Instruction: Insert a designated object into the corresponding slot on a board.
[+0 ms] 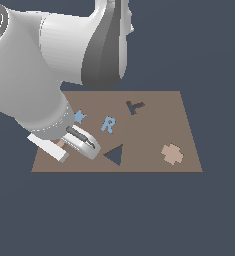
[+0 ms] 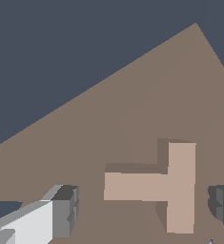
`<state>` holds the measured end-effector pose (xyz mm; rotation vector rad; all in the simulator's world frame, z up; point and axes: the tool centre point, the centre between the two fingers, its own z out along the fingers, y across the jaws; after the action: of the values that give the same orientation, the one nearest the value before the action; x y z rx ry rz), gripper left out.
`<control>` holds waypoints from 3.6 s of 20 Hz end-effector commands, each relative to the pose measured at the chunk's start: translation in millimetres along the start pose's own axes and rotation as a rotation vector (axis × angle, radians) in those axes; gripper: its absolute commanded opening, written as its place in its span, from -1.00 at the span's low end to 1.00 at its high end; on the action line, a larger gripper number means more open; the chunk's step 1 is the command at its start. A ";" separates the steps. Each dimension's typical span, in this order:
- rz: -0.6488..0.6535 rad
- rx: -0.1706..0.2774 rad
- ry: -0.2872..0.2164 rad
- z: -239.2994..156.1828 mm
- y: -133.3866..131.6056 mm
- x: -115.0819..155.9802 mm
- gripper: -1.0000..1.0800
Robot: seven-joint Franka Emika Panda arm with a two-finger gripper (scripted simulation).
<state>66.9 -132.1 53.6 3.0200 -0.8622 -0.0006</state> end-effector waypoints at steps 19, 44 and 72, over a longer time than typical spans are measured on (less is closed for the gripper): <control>0.024 0.001 0.000 23.9 5.4 2.9 -1.00; -0.255 0.001 0.001 19.5 -49.1 -55.9 -1.00; -0.897 0.000 0.000 12.8 -95.2 -232.6 -1.00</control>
<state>-78.5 70.8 40.5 3.0974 0.5212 -0.0019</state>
